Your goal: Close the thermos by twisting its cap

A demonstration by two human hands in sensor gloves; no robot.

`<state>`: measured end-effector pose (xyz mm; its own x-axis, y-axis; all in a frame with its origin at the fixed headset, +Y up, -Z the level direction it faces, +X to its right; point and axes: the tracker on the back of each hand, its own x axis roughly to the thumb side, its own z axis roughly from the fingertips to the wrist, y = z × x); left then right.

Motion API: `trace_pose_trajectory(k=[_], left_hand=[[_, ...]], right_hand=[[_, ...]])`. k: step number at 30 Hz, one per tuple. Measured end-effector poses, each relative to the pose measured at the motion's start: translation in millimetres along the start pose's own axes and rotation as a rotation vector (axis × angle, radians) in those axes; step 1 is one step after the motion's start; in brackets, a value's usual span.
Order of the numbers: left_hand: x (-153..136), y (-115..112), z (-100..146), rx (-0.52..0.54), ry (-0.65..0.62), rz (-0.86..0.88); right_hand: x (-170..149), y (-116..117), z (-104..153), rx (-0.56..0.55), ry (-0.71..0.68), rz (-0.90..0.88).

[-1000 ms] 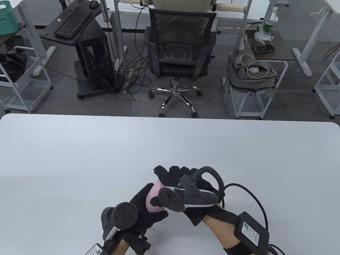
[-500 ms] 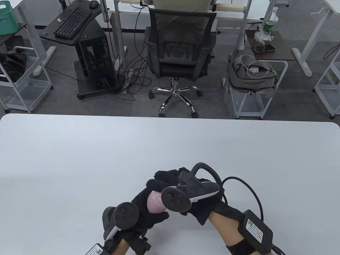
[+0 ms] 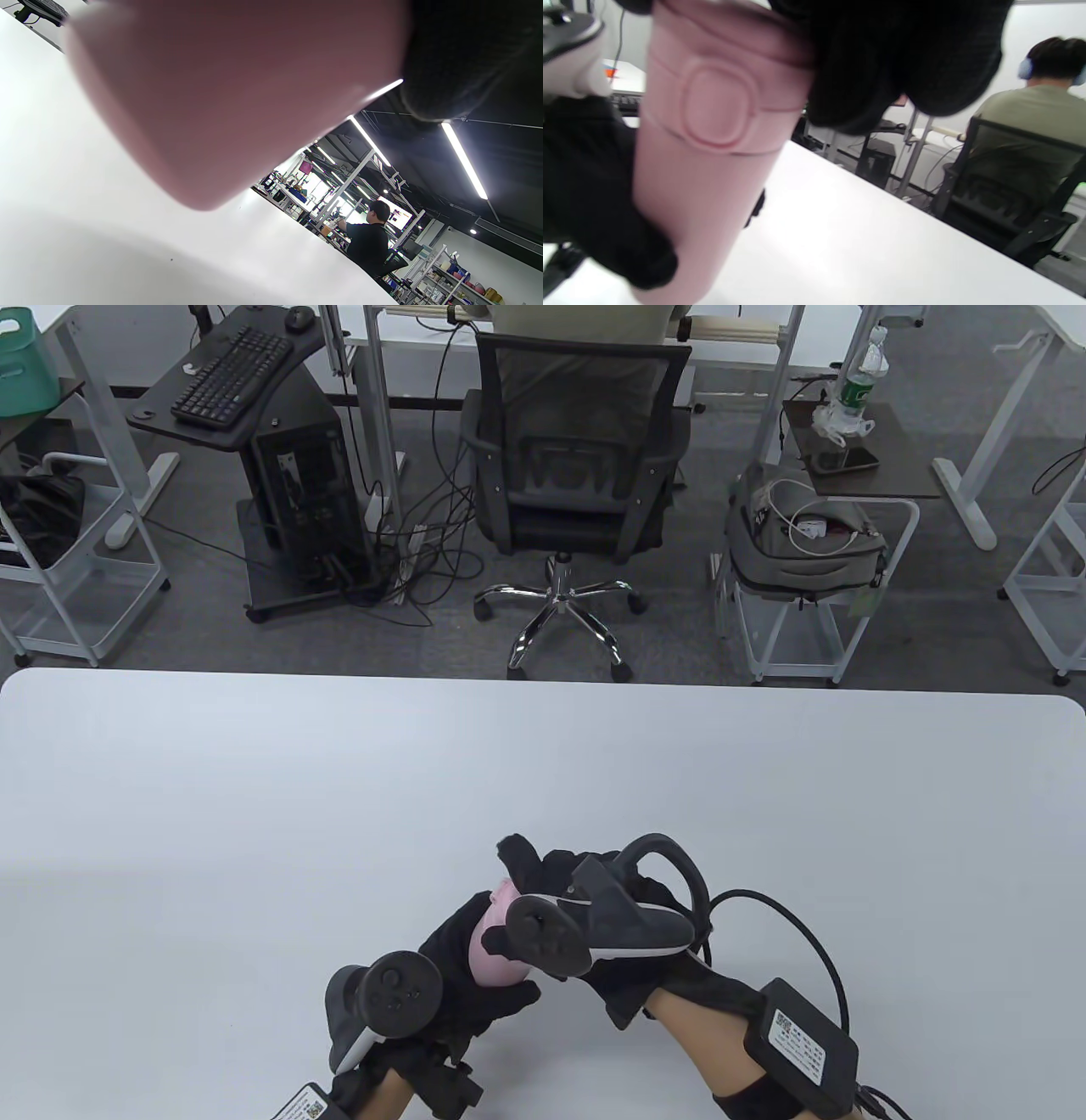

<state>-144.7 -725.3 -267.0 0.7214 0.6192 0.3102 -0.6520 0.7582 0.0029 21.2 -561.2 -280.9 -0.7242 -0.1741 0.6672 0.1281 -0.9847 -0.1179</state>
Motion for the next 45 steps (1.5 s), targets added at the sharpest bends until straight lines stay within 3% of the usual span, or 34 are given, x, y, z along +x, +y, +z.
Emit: trace_pose_trajectory(k=[3, 4, 7, 11, 17, 27, 33, 40, 45], left_hand=[[-1, 1, 0, 0.004, 0.008, 0.003], [-1, 1, 0, 0.005, 0.011, -0.002], [-3, 1, -1, 0.005, 0.018, -0.004], [-3, 1, -1, 0.007, 0.021, 0.005], [-3, 1, 0, 0.004, 0.014, 0.004], [-1, 0, 0, 0.0, -0.004, -0.007], [-1, 1, 0, 0.008, -0.002, 0.002], [-4, 3, -1, 0.014, 0.009, 0.013], [-4, 2, -1, 0.007, -0.003, 0.01]], right_hand=[[0, -1, 3, -0.016, -0.015, -0.003], [1, -3, 5, -0.001, -0.083, -0.049], [3, -7, 6, 0.1, -0.162, -0.166], [4, -7, 5, 0.183, -0.169, -0.144], [1, -4, 3, 0.139, -0.185, -0.193], [-1, 0, 1, 0.036, 0.01, -0.141], [-1, -1, 1, -0.031, 0.046, -0.068], [-9, -7, 4, 0.1, -0.112, -0.107], [-6, -1, 4, 0.103, -0.252, -0.051]])
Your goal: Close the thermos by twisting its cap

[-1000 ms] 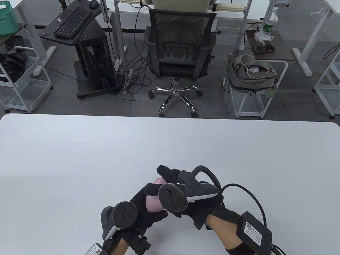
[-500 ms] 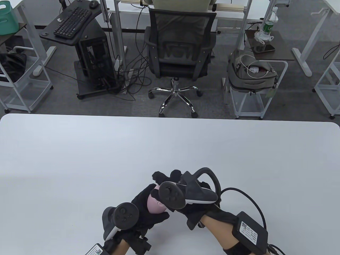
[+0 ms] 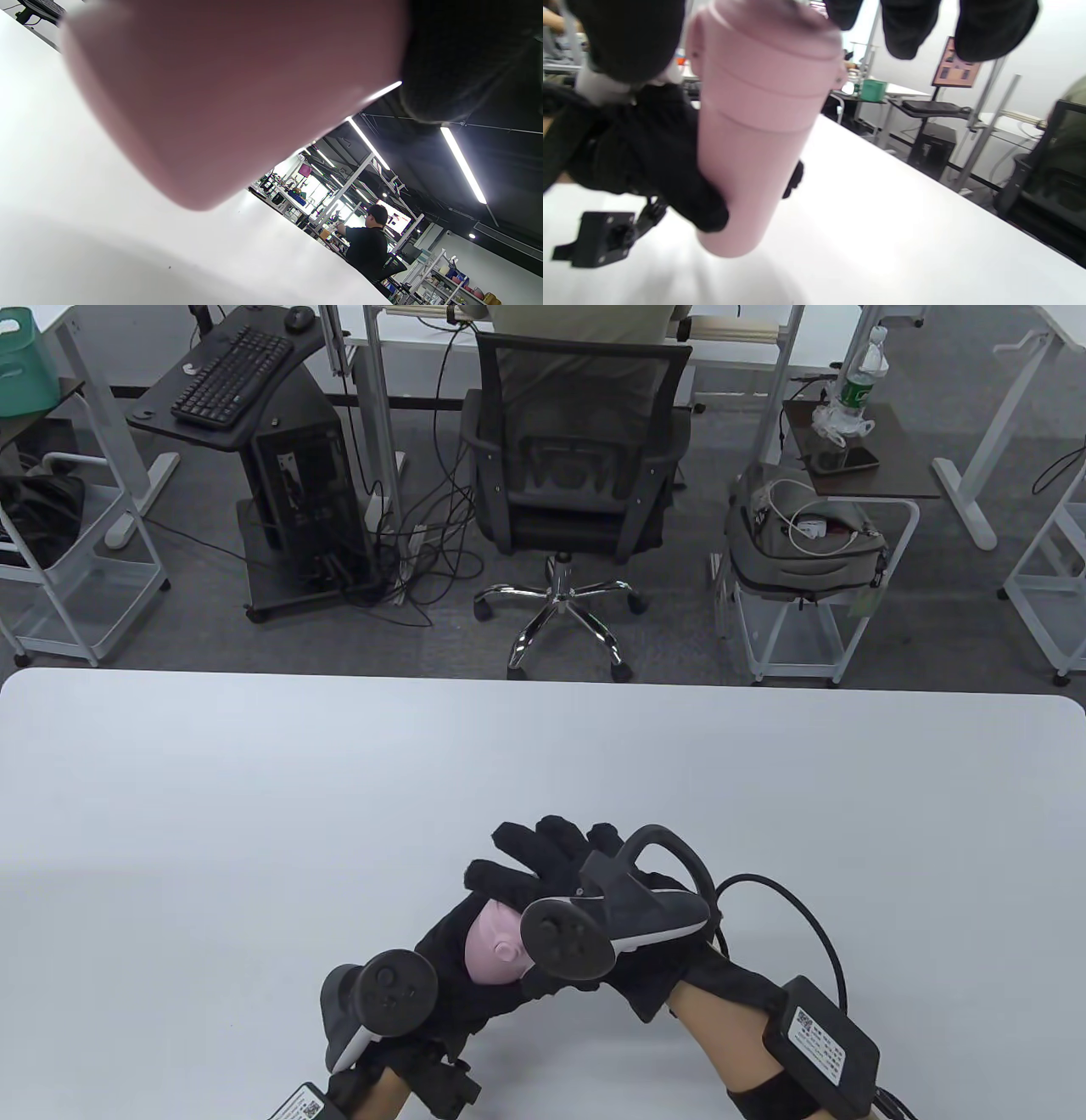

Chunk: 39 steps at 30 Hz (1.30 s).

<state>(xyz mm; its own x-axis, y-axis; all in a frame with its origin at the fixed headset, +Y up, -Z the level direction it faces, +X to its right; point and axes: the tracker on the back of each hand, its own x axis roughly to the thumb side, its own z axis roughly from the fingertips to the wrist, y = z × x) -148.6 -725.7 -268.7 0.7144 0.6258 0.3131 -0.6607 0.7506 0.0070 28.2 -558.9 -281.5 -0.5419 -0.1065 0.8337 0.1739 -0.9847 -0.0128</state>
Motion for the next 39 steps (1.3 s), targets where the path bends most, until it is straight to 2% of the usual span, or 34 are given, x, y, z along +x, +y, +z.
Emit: trace_pose_trajectory(k=[7, 16, 22, 26, 32, 39], left_hand=[[0, 0, 0, -0.002, 0.0, -0.005], [2, 0, 0, 0.001, -0.003, -0.015], [6, 0, 1, 0.013, -0.014, -0.055], [10, 2, 2, 0.034, -0.022, -0.067], [13, 3, 3, 0.047, -0.033, -0.072], [13, 5, 4, 0.062, -0.039, -0.097]], right_hand=[[0, 1, -4, 0.033, -0.016, -0.045], [-2, 1, -3, -0.025, 0.015, -0.061], [-4, 2, -3, -0.047, 0.103, -0.074], [-3, 5, -1, -0.165, 0.175, -0.097], [1, 6, -1, -0.253, 0.343, -0.115], [6, 8, -1, -0.282, 0.416, -0.109]])
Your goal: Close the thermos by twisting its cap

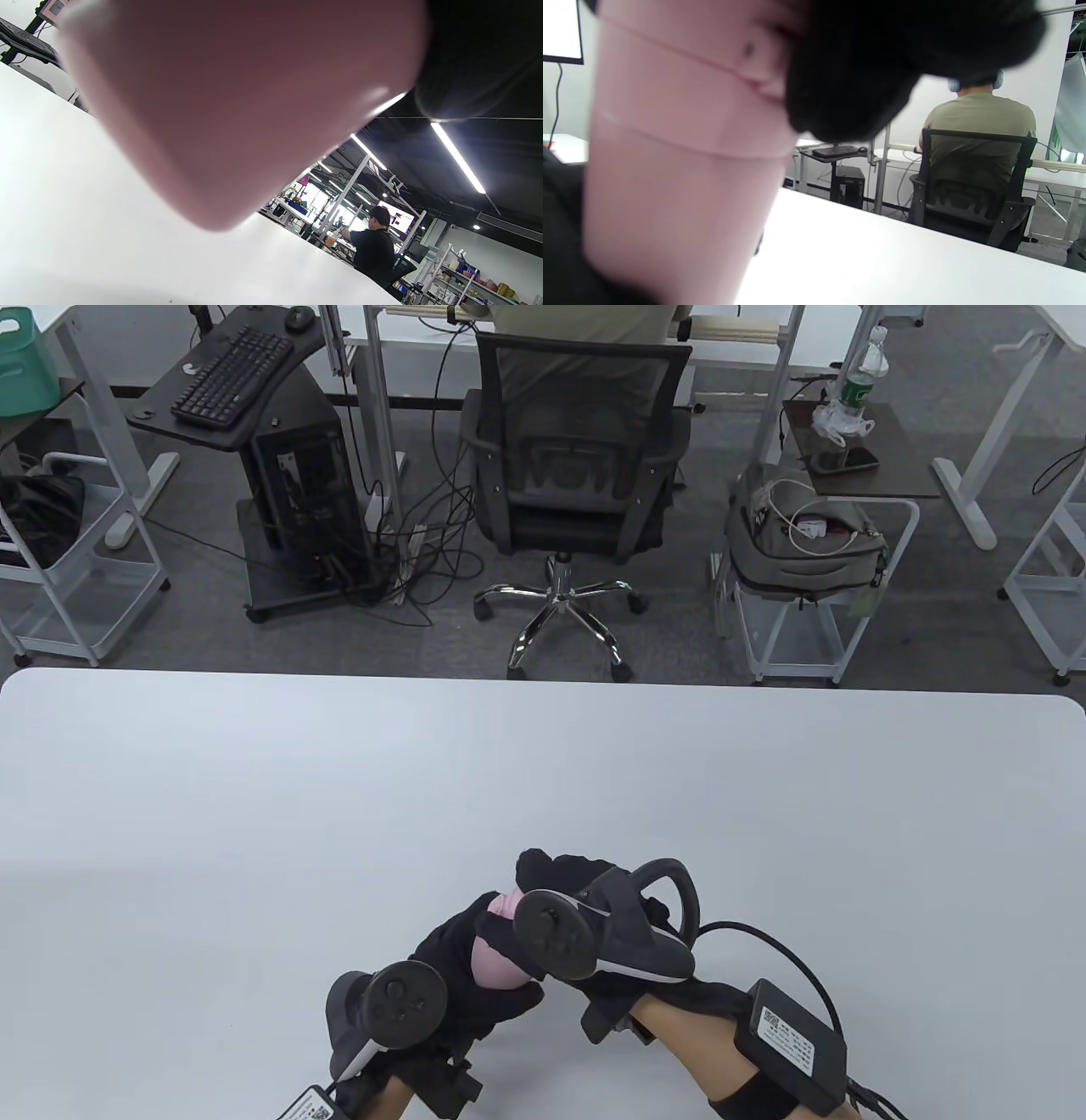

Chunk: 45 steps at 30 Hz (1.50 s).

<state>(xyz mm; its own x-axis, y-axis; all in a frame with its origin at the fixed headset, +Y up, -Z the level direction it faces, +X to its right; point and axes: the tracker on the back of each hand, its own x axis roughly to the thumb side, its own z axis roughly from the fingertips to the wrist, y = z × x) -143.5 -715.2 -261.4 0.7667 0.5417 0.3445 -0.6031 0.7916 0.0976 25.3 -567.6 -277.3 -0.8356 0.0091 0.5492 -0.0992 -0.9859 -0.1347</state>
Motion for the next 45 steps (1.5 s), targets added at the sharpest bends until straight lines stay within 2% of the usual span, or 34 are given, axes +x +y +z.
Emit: trace_pose_trajectory(k=[8, 11, 14, 17, 18, 20, 23, 25, 29, 33, 37, 45], left_hand=[[-4, 1, -1, 0.012, 0.027, -0.026], [-19, 8, -1, 0.032, 0.092, 0.014], [-41, 28, -2, 0.122, 0.202, 0.115], [-73, 59, -7, 0.247, 0.35, 0.116], [-82, 64, -8, 0.265, 0.392, 0.129], [-117, 81, -13, 0.286, 0.538, 0.169], [-168, 103, -16, 0.33, 0.718, -0.002], [-197, 112, -14, 0.359, 0.792, -0.038], [-234, 117, -7, 0.38, 0.909, 0.081], [-247, 115, -1, 0.388, 0.962, 0.038], [-252, 106, 2, 0.36, 0.978, 0.078], [-249, 101, 4, 0.351, 0.945, 0.014]], right_hand=[[-3, 7, 3, -0.013, -0.044, -0.013], [-11, 9, 6, -0.029, -0.048, -0.067], [-28, 13, 11, -0.085, -0.012, -0.113], [-51, 26, 14, -0.094, 0.058, -0.096], [-56, 29, 14, -0.081, 0.075, -0.086], [-75, 37, 15, -0.069, 0.135, -0.072], [-94, 44, 16, -0.074, 0.196, -0.103], [-103, 47, 16, -0.073, 0.221, -0.139], [-110, 51, 15, -0.078, 0.226, -0.157], [-115, 55, 13, -0.072, 0.217, -0.124], [-118, 58, 12, -0.063, 0.211, -0.123], [-116, 65, 14, -0.033, 0.199, -0.103]])
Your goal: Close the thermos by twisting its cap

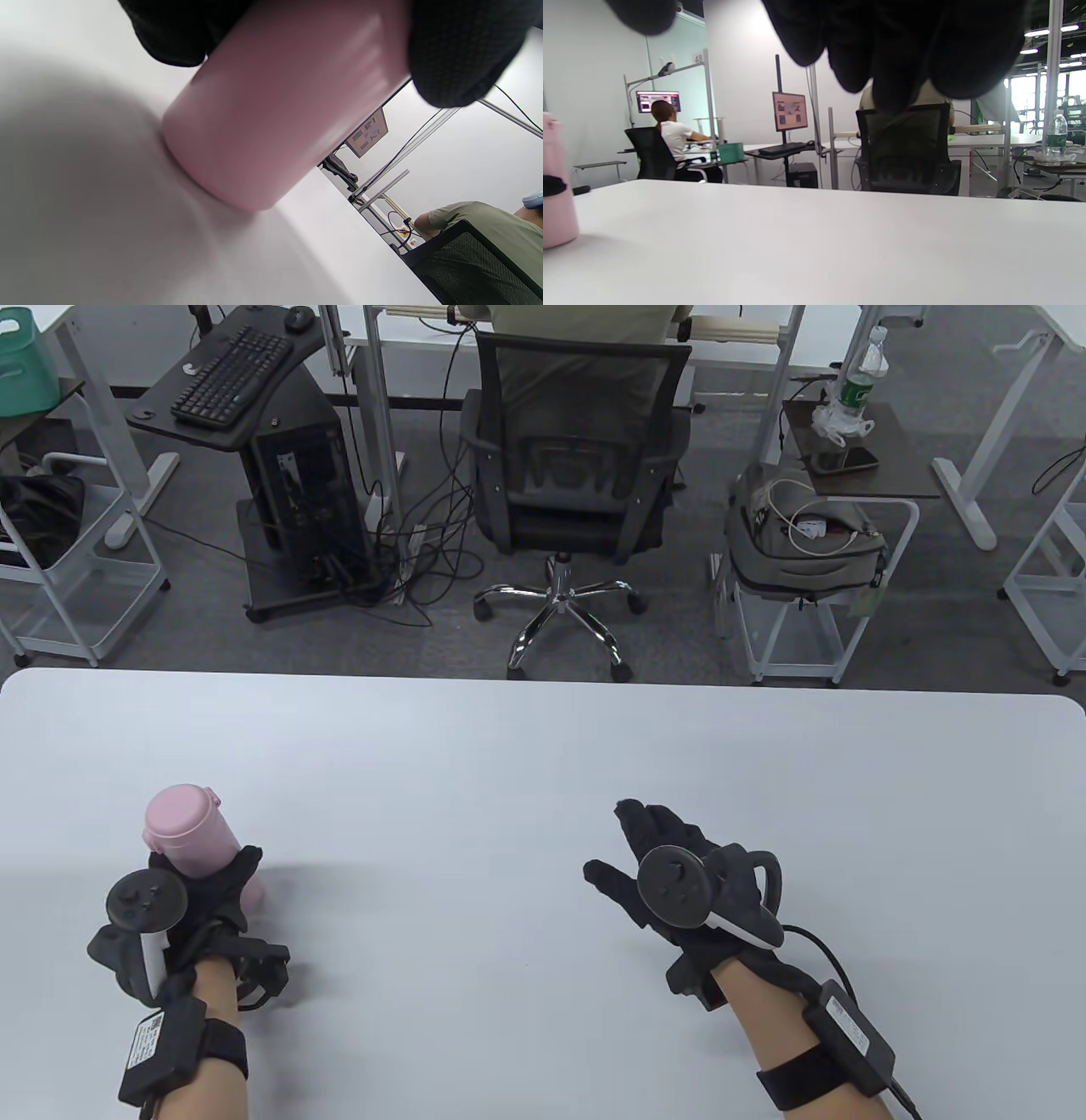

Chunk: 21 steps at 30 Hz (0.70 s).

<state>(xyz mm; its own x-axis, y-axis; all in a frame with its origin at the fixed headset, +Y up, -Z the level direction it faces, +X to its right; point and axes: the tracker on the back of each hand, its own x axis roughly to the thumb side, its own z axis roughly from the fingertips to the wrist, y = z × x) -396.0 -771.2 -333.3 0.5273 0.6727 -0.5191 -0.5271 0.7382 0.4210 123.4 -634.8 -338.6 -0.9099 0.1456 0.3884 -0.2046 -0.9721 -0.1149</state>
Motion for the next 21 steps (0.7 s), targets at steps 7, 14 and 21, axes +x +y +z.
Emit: trace_pose_trajectory(k=[7, 14, 21], left_hand=[[-3, -1, 3, -0.003, -0.006, 0.013], [15, 49, 24, 0.032, -0.194, 0.012], [106, 92, 146, 0.355, -0.787, -0.327]], right_hand=[[6, 1, 4, 0.005, -0.009, -0.001], [14, -10, 15, -0.025, -0.009, 0.014], [27, -6, 38, -0.094, 0.042, 0.143]])
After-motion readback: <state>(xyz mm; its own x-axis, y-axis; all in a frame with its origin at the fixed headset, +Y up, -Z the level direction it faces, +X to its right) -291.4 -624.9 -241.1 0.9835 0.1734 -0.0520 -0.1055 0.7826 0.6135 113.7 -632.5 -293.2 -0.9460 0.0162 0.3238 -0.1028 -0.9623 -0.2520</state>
